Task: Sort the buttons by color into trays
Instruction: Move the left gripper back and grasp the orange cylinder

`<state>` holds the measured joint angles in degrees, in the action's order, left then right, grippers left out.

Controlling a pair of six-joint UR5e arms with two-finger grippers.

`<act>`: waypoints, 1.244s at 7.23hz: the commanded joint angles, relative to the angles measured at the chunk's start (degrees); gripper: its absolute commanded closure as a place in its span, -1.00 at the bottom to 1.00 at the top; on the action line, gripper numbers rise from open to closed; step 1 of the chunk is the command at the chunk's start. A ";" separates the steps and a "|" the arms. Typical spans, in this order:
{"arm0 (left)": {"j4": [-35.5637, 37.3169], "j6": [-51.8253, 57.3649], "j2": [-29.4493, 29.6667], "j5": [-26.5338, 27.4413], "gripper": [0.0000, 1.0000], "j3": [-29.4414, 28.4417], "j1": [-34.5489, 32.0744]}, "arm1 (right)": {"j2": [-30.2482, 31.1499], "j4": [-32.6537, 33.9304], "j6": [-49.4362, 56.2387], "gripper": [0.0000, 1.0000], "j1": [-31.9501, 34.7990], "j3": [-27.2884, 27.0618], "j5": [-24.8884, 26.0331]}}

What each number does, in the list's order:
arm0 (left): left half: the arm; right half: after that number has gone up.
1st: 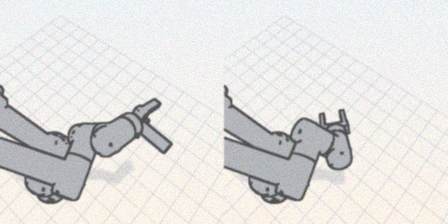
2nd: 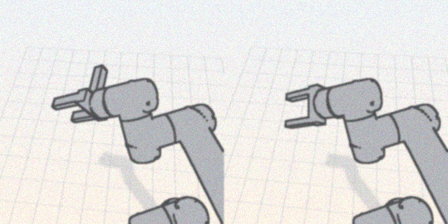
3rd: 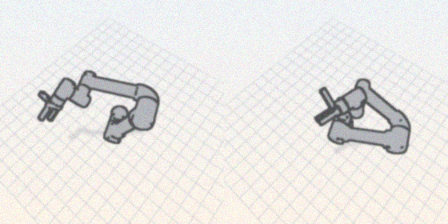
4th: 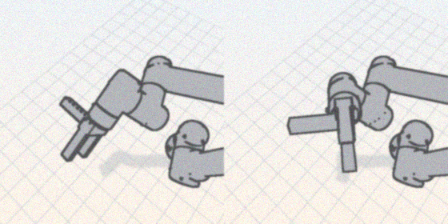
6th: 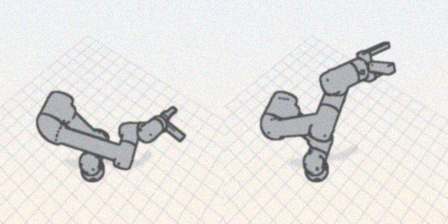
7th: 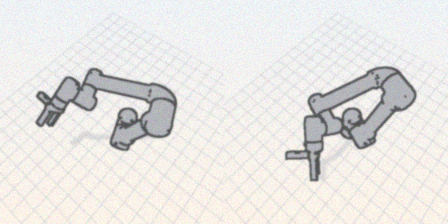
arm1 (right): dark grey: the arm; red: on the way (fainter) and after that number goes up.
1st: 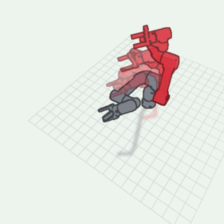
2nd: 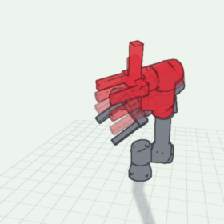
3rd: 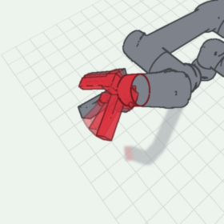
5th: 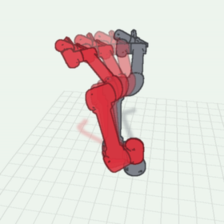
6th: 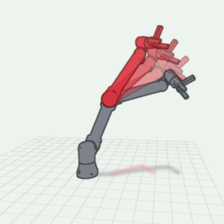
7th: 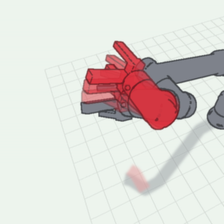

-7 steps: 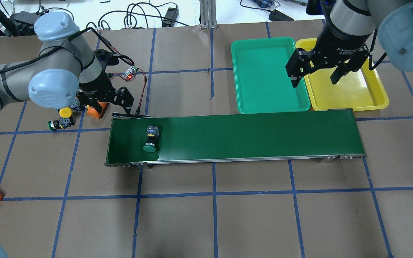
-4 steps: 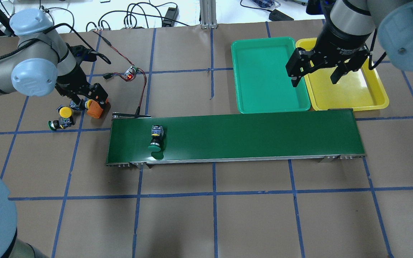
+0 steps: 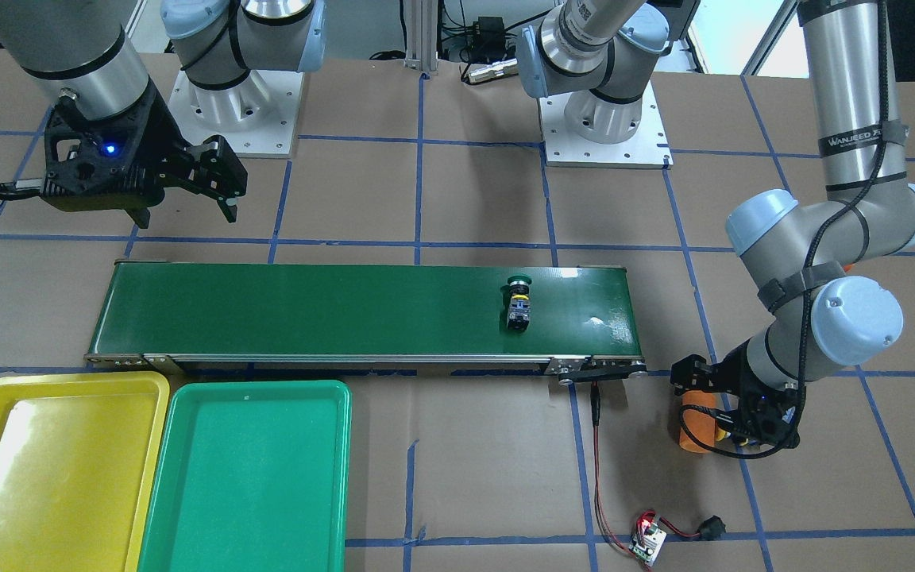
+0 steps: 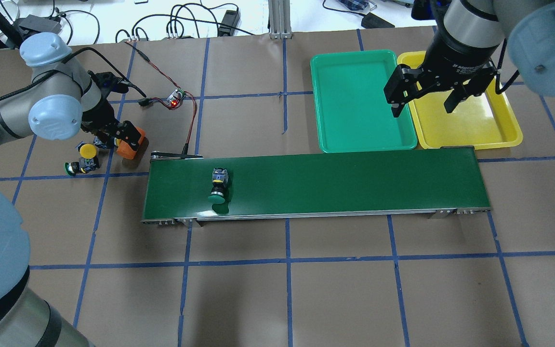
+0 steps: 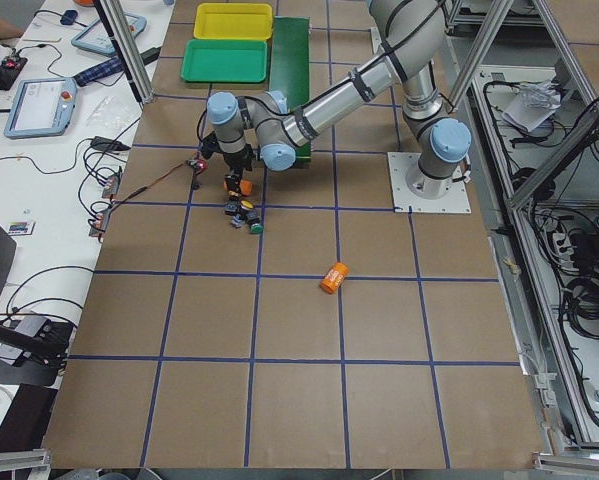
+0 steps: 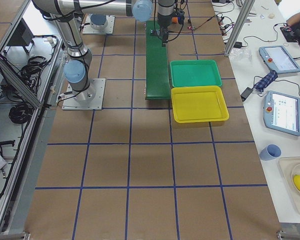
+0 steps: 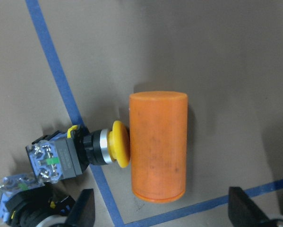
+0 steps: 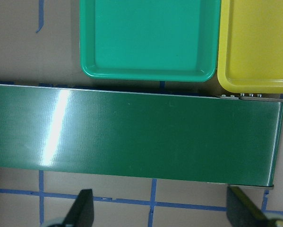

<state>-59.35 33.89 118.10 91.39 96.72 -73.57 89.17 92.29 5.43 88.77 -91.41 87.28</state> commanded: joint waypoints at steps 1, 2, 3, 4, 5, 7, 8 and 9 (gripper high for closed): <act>0.55 0.21 2.21 -0.16 -1.00 0.75 1.58 | -0.13 0.00 -0.07 -1.00 0.00 0.00 -0.09; 0.55 -0.31 2.31 -0.25 -1.00 1.19 1.94 | -0.05 0.00 0.02 -1.00 0.00 0.00 0.00; 0.03 -1.36 2.23 -0.94 -0.95 1.19 1.16 | 0.04 -0.09 -0.07 -1.00 0.00 0.00 0.00; -0.15 -3.11 2.14 -2.43 -0.84 1.28 1.06 | 0.04 -0.09 -0.07 -1.00 -0.09 0.00 0.00; 0.37 -3.05 2.49 -2.44 -0.56 1.19 1.24 | 0.13 -0.09 0.02 -1.00 0.00 0.00 0.09; 0.38 -2.96 2.23 -1.75 0.23 0.32 1.42 | 0.13 0.00 0.02 -1.00 0.00 0.00 0.09; -0.23 -3.30 1.44 -1.65 0.80 0.58 1.42 | 0.13 0.00 0.02 -1.00 0.00 0.00 0.09; -0.33 -3.74 0.74 -1.65 1.00 1.62 1.85 | 0.13 -0.09 -0.07 -1.00 0.00 0.00 0.09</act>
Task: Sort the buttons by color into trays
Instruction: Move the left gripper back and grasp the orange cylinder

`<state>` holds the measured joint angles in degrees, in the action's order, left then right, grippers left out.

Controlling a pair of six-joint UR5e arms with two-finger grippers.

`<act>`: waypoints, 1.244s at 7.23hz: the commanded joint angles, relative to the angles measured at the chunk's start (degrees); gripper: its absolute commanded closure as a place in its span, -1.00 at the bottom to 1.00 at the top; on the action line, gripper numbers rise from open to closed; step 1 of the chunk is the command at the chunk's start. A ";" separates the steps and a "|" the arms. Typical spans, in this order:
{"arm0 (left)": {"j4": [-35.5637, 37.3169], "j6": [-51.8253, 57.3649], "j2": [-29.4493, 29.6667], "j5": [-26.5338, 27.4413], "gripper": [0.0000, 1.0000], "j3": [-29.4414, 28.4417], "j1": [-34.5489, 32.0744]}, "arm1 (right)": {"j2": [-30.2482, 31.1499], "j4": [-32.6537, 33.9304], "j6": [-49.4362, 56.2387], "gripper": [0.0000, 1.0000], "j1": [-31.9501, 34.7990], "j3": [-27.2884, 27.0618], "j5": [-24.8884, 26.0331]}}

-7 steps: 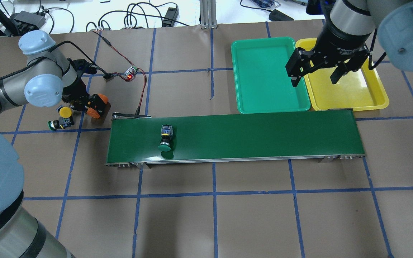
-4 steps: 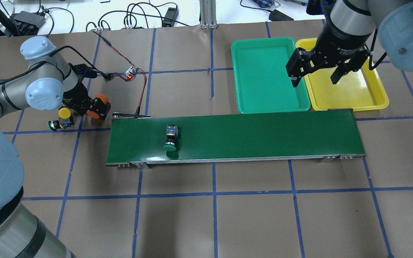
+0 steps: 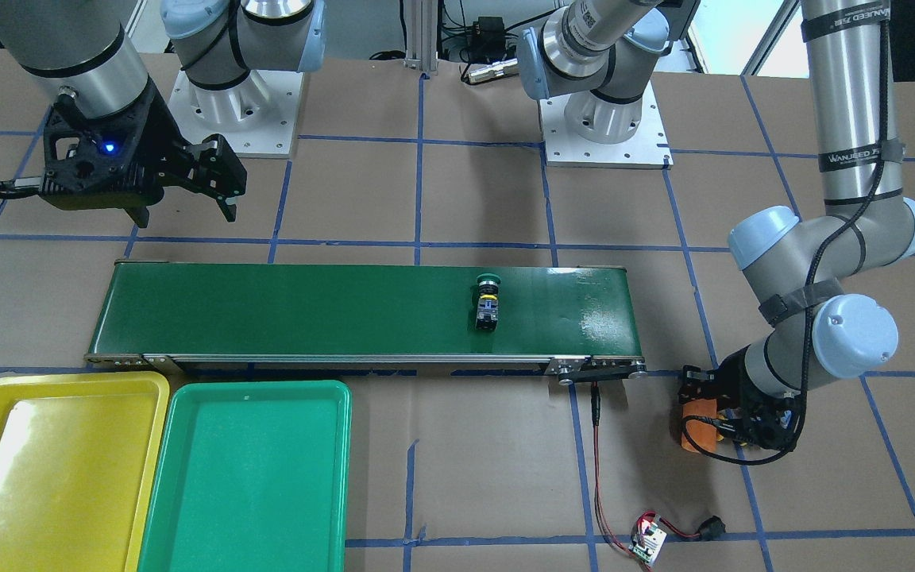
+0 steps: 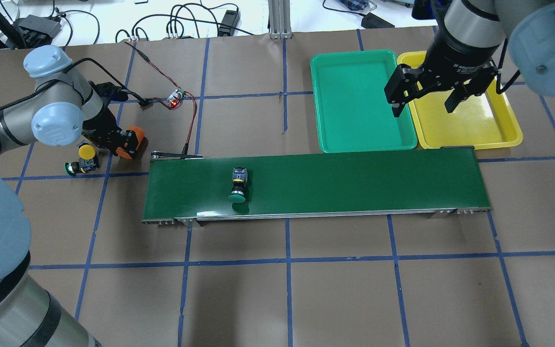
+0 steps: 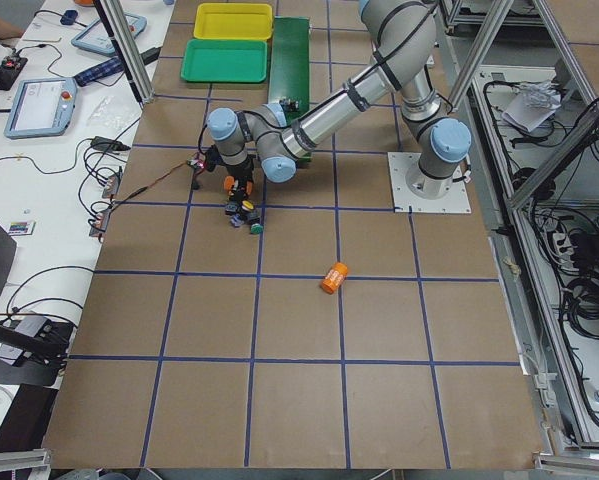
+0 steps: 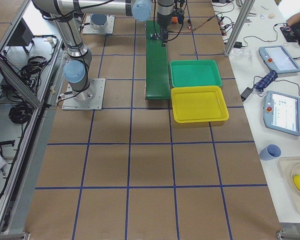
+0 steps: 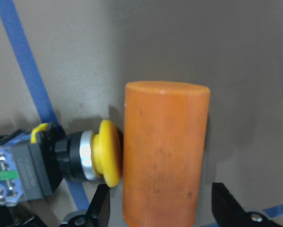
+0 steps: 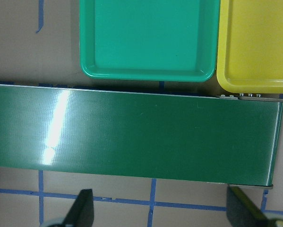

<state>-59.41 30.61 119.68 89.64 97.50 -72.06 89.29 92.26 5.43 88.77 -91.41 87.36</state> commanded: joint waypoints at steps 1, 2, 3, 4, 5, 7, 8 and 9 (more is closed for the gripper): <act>-1.05 -0.38 -1.81 0.10 1.00 0.76 0.51 | 0.00 -0.06 0.02 -1.00 0.00 0.00 0.00; -2.98 -0.38 -3.21 -0.16 1.00 0.58 0.34 | 0.00 -0.06 -0.07 -1.00 -0.09 0.00 0.00; -5.87 0.75 -6.18 -0.34 1.00 0.84 0.34 | -0.08 -0.06 -0.07 -1.00 -0.09 0.00 0.00; -10.33 10.95 -9.43 -0.77 1.00 2.50 0.25 | -0.17 -0.06 -0.07 -1.00 -0.17 0.00 0.00; -10.99 19.05 -12.25 -0.78 1.00 4.69 -0.44 | -0.17 -0.06 -0.07 -1.00 -0.09 0.00 -0.09; -11.43 36.09 -17.35 -0.86 1.00 8.38 -2.54 | -0.26 -0.06 -0.07 -1.00 -0.17 0.00 -0.09; -11.08 40.45 -18.50 -0.95 1.00 9.45 -5.52 | -0.26 -0.06 0.02 -1.00 -0.17 0.00 -0.09; -11.43 45.10 -20.43 -4.70 1.00 9.81 -10.68 | -0.26 -0.06 0.10 -1.00 -0.17 0.00 0.00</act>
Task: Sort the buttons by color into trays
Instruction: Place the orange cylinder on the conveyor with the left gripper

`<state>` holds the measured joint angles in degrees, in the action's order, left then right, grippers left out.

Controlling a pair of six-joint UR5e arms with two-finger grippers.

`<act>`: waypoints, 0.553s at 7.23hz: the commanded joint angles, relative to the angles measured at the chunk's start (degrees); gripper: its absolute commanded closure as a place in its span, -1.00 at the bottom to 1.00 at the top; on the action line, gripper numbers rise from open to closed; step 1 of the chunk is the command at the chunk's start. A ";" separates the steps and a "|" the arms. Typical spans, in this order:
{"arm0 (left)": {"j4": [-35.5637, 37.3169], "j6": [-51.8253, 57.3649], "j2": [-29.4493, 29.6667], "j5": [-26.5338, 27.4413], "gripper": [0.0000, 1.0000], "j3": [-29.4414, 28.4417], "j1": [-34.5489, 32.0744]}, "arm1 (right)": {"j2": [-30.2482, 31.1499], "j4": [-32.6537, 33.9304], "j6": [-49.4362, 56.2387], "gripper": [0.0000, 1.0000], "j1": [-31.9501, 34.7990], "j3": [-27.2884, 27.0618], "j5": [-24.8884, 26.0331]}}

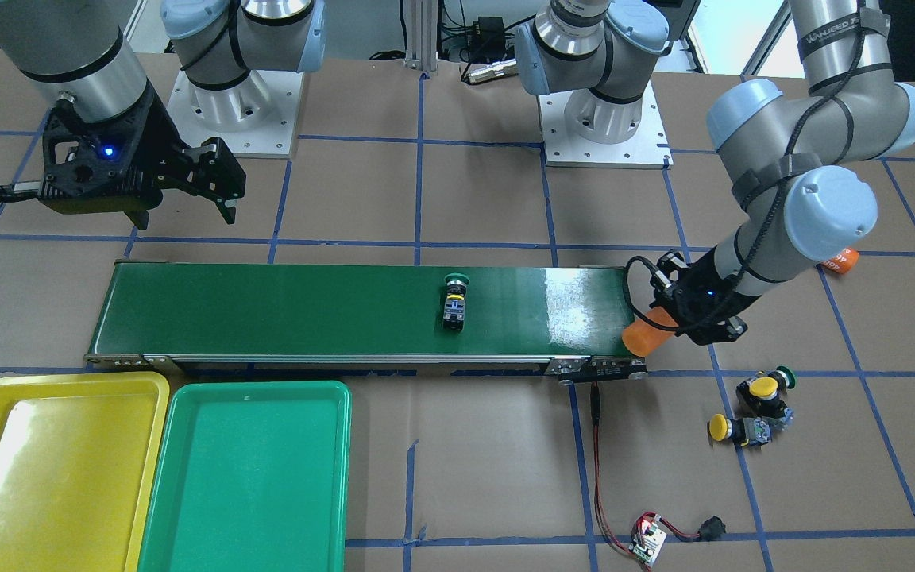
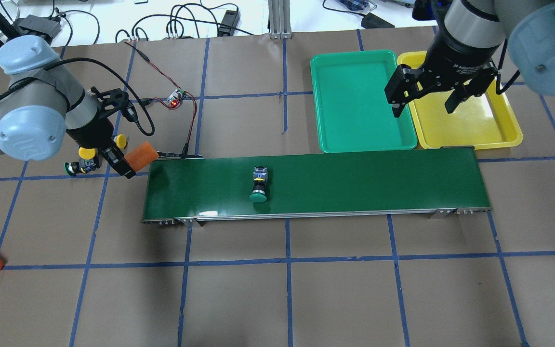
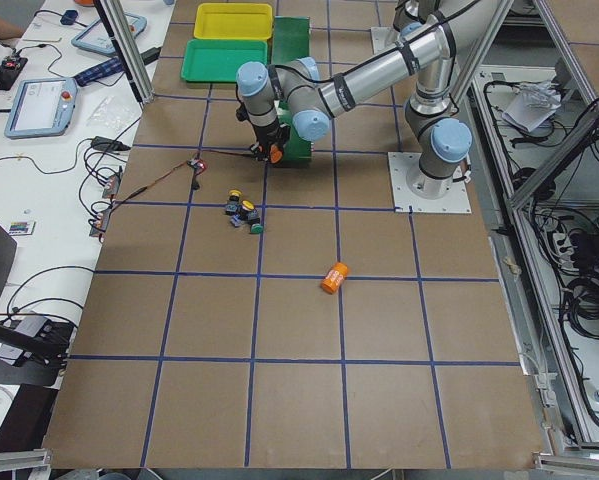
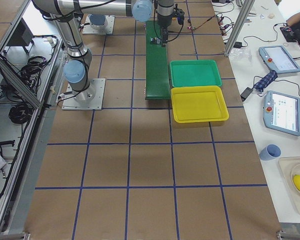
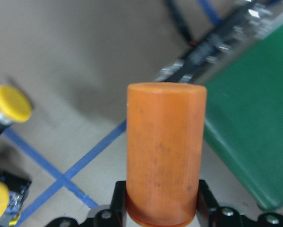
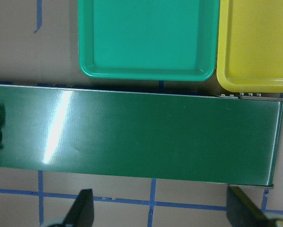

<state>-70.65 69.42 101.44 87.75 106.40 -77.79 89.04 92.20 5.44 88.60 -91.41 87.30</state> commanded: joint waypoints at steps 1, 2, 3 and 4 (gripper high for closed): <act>-0.11 11.65 -4.12 -3.46 1.00 1.69 -8.92 | -0.01 0.00 0.10 -1.00 0.00 0.00 0.06; 0.68 12.58 -5.36 -3.38 1.00 4.05 -11.22 | -0.01 0.00 0.10 -1.00 0.00 0.00 0.06; 3.21 13.02 -4.33 -3.46 1.00 6.51 -12.11 | -0.01 0.00 0.01 -1.00 0.00 0.00 0.06; 7.76 13.02 -3.19 -3.29 1.00 7.32 -12.12 | -0.01 0.00 0.01 -1.00 -0.09 0.00 -0.02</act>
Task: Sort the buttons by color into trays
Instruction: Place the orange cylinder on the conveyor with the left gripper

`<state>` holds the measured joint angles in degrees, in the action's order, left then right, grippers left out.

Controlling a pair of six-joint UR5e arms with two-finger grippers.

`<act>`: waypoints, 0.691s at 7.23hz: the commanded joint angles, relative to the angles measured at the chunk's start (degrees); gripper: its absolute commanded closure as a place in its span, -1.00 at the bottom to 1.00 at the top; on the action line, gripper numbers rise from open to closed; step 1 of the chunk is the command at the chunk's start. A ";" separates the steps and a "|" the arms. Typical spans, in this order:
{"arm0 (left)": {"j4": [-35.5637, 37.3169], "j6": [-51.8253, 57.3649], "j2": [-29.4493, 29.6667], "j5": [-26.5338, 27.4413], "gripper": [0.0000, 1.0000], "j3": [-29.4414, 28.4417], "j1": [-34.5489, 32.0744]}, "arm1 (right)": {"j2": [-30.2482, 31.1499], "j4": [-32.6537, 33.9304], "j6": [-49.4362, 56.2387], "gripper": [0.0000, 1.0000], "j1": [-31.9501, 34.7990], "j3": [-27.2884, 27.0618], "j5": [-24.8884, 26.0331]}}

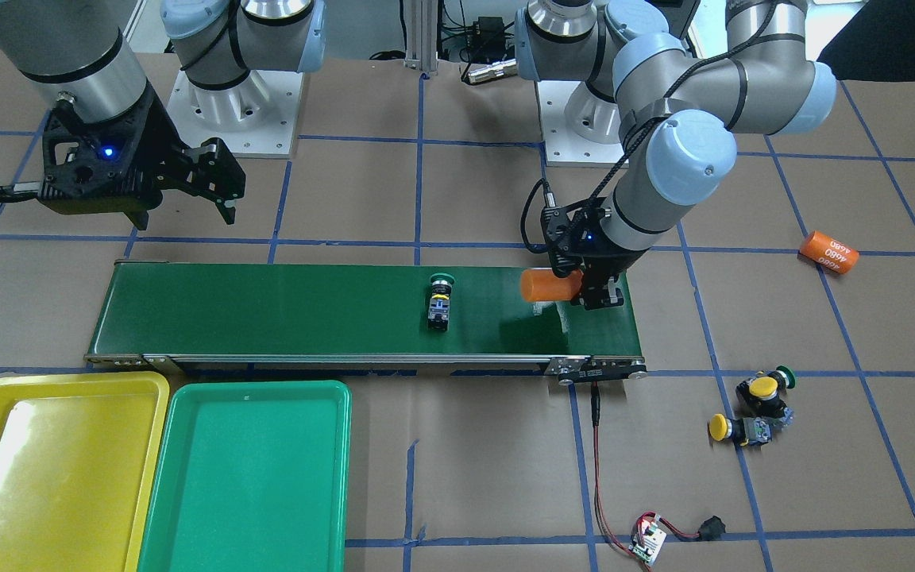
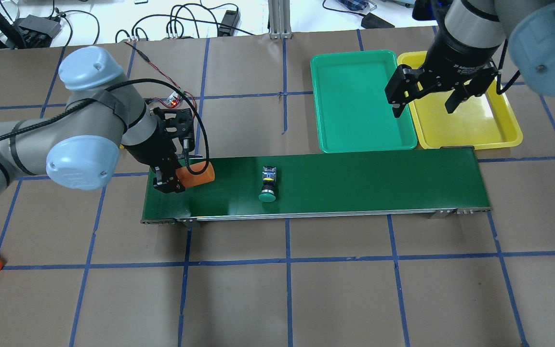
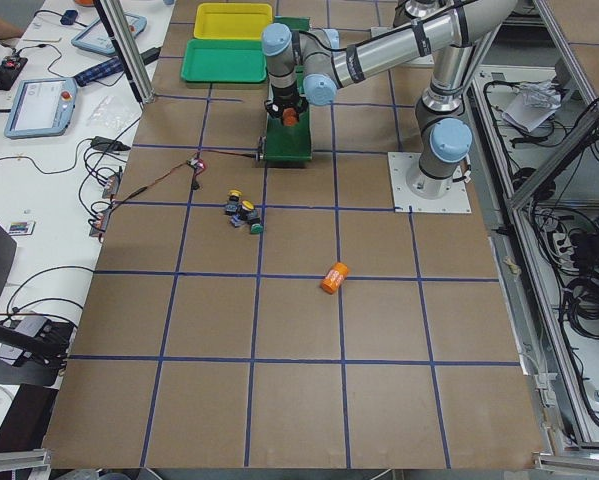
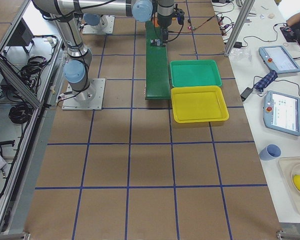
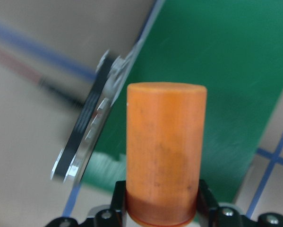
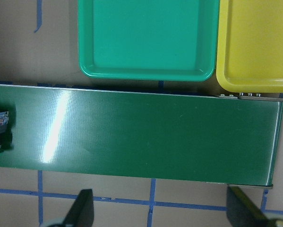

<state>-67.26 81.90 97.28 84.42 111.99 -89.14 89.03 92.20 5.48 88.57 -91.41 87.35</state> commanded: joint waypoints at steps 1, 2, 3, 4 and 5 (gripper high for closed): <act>4.59 -0.94 0.98 0.22 0.34 1.82 -0.86 | 0.00 0.00 -0.03 -1.00 -0.06 -0.09 -0.07; 5.20 -1.82 1.24 -0.56 -0.96 2.26 -0.86 | 0.00 0.00 -0.03 -1.00 -0.06 0.00 -0.07; 5.21 -2.18 0.81 -1.53 -1.00 1.57 -0.34 | 0.00 0.00 -0.03 -1.00 -0.06 0.00 -0.07; 4.16 -2.45 -0.85 -2.32 -1.00 1.39 0.28 | 0.00 0.00 -0.03 -1.00 -0.06 0.00 -0.07; 2.50 -2.97 -1.56 -2.16 -1.00 0.52 3.76 | 0.00 0.00 0.06 -1.00 -0.06 0.00 -0.07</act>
<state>-63.18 79.51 96.85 82.53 113.29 -88.32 89.03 92.20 5.47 88.51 -91.41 87.28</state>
